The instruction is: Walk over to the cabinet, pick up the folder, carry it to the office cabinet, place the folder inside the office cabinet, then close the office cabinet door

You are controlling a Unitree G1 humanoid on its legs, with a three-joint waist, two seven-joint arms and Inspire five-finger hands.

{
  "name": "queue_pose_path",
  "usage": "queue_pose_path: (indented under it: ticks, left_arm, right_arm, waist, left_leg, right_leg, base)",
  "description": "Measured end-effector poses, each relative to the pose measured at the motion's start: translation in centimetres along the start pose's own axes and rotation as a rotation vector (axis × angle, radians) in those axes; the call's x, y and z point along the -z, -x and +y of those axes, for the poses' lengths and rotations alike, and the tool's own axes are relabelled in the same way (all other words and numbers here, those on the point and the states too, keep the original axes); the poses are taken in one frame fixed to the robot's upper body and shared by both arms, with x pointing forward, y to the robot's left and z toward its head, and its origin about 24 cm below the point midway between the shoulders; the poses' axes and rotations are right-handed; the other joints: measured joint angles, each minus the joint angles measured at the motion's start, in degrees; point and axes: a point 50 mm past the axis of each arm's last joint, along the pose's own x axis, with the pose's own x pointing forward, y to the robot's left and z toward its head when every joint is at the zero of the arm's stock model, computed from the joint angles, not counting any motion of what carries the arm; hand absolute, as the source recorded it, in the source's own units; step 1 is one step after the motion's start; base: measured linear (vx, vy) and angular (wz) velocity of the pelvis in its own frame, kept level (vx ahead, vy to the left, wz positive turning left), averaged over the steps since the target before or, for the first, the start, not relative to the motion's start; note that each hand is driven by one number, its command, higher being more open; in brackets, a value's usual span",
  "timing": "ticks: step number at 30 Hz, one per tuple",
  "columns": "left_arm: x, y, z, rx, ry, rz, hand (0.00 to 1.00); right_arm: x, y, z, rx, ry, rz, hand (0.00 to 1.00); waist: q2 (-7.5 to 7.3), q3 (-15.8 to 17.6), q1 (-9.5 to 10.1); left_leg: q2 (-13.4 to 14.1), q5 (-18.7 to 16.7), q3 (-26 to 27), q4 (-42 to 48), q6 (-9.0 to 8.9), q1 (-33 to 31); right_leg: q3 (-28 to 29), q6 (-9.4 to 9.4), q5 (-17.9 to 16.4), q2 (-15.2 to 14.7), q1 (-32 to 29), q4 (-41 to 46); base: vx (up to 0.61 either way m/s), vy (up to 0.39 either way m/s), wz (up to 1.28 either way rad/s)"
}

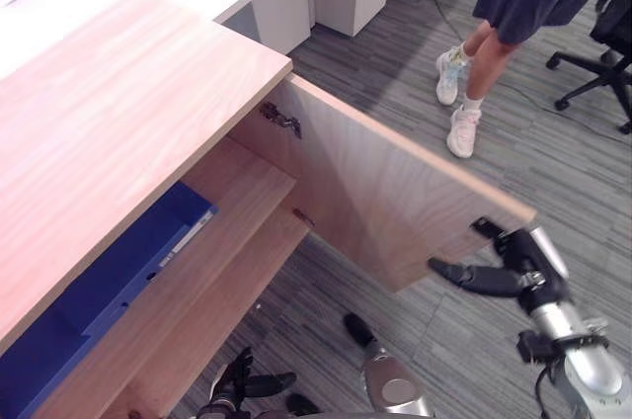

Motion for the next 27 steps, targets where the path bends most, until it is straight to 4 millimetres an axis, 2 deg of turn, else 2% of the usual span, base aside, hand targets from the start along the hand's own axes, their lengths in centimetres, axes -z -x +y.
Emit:
queue_pose_path:
  ticks: [2,4,6,8,10,13,14,17,18,20,21,22,23,24,27]
  left_arm:
    - [-0.1,-0.1,0.0,0.012,-0.024,0.004,1.00]
    - [-0.6,-0.4,0.0,0.034,-0.066,0.000,1.00]
    - [-0.8,-0.4,0.0,0.037,-0.085,-0.003,1.00]
    - [-0.9,-0.4,0.3,0.039,-0.117,-0.001,1.00]
    - [-1.3,-0.5,0.8,0.028,-0.135,-0.007,1.00]
    - [-1.7,-0.7,1.0,0.026,-0.149,-0.010,1.00]
    - [-2.0,-0.8,0.9,0.026,-0.157,-0.012,1.00]
    - [-2.3,-0.9,1.1,0.003,-0.154,-0.017,1.00]
    - [-2.3,-0.9,1.1,-0.002,-0.151,-0.016,1.00]
    - [-2.4,-0.9,1.4,-0.025,-0.138,-0.018,1.00]
    - [-2.5,-0.9,1.6,-0.036,-0.129,-0.022,1.00]
    - [-2.6,-0.9,1.6,-0.039,-0.127,-0.025,1.00]
    - [-2.3,-0.7,2.0,-0.059,-0.104,-0.025,1.00]
    - [-2.4,-0.7,2.2,-0.068,-0.100,-0.022,1.00]
    - [-2.8,-0.7,2.1,-0.073,-0.088,-0.044,1.00]
  right_arm:
    - [-0.1,0.1,1.4,-0.157,-0.004,0.037,1.00]
    - [-0.8,0.1,3.7,-0.356,-0.030,0.040,1.00]
    - [-1.2,-0.2,4.8,-0.418,-0.060,0.017,1.00]
    - [-2.1,-1.4,6.1,-0.505,-0.075,-0.053,1.00]
    - [-2.7,-3.5,7.9,-0.551,-0.122,-0.145,1.00]
    - [-1.9,-6.3,9.1,-0.527,-0.192,-0.187,1.00]
    - [-1.6,-8.1,9.3,-0.473,-0.213,-0.209,1.00]
    - [-1.3,-11.4,9.0,-0.353,-0.216,-0.240,1.00]
    - [-1.3,-11.9,8.9,-0.329,-0.207,-0.248,1.00]
    - [-1.4,-13.4,8.3,-0.247,-0.190,-0.267,1.00]
    - [-1.3,-14.5,7.2,-0.169,-0.194,-0.272,1.00]
    - [-1.2,-14.7,6.7,-0.131,-0.195,-0.271,1.00]
    - [0.0,-14.7,4.8,-0.008,-0.181,-0.230,1.00]
    - [1.1,-15.0,3.8,0.055,-0.171,-0.170,1.00]
    - [3.8,-14.9,1.5,0.185,-0.142,-0.005,1.00]
  waist:
    - [-0.39,-0.22,0.04]
    - [-0.83,-0.73,1.26]
    - [-1.34,-1.24,2.26]
    - [-2.26,-2.90,3.46]
    - [-3.77,-4.03,5.19]
    - [-4.78,-4.83,7.21]
    - [-4.78,-4.94,8.23]
    - [-4.75,-4.99,9.56]
    - [-4.73,-4.97,9.78]
    - [-4.70,-5.00,10.34]
    - [-4.70,-5.00,11.17]
    - [-4.69,-5.00,11.49]
    - [-4.75,-5.04,11.64]
    - [-4.70,-5.01,11.92]
    - [-4.16,-4.84,13.66]
  left_leg:
    - [0.01,-0.35,-0.77,0.57,0.22,-0.34]
    - [0.07,-0.45,-3.68,1.66,0.63,-1.54]
    - [0.17,-0.26,-6.21,2.19,0.87,-2.27]
    - [0.16,0.57,-9.33,2.55,0.58,-3.86]
    - [-0.10,1.68,-12.98,2.56,1.33,-5.33]
    - [-0.40,2.48,-16.45,2.43,1.65,-6.54]
    - [-0.80,3.06,-18.84,2.17,1.74,-6.95]
    - [-1.99,4.88,-23.50,0.46,2.01,-7.96]
    - [-2.27,5.43,-24.58,-0.11,2.04,-8.09]
    - [-3.15,7.24,-27.91,-2.11,2.05,-8.38]
    - [-3.87,9.08,-30.69,-4.32,1.99,-8.27]
    - [-4.10,9.84,-31.75,-5.27,1.93,-8.17]
    - [-4.55,12.06,-33.69,-8.18,1.89,-7.43]
    - [-4.76,13.38,-34.62,-10.01,1.71,-6.99]
    - [-4.90,16.69,-37.85,-14.66,1.38,-6.62]
  right_leg:
    - [-0.52,-0.27,-0.12,-0.18,0.13,0.03]
    - [-2.59,-0.56,-0.44,-0.58,0.40,0.19]
    - [-4.76,-0.86,-0.71,-0.98,1.01,0.20]
    - [-7.83,-1.52,-0.88,-1.62,1.16,0.37]
    - [-11.43,-1.93,-1.15,-2.40,1.69,0.33]
    - [-15.13,-2.00,-1.19,-3.08,2.46,0.31]
    - [-17.81,-2.26,-1.39,-3.61,3.37,0.17]
    - [-22.95,-2.46,-1.90,-4.47,4.57,-0.30]
    - [-23.95,-2.46,-2.08,-4.72,4.75,-0.31]
    - [-27.37,-2.39,-2.81,-5.41,5.33,-0.13]
    - [-30.24,-2.32,-3.47,-5.79,5.91,0.11]
    - [-31.44,-2.21,-3.83,-5.95,6.02,0.38]
    - [-33.36,-2.31,-4.42,-5.99,6.11,1.11]
    - [-34.40,-2.25,-4.76,-6.12,6.17,1.32]
    - [-37.77,-2.28,-5.78,-6.16,6.15,1.29]
  base:
    - [-0.07,-0.044,0.10]
    - [-0.05,-0.055,0.46]
    - [-0.03,-0.052,0.67]
    - [-0.03,-0.056,0.78]
    - [-0.01,-0.049,0.79]
    - [0.00,-0.029,0.76]
    - [0.01,-0.014,0.72]
    - [0.00,-0.027,0.86]
    - [-0.01,-0.038,0.96]
    - [-0.01,-0.051,0.94]
    - [-0.01,-0.051,0.90]
    - [-0.04,-0.071,1.07]
    - [-0.07,-0.058,0.74]
    - [-0.09,-0.056,0.66]
    - [-0.08,-0.035,0.66]
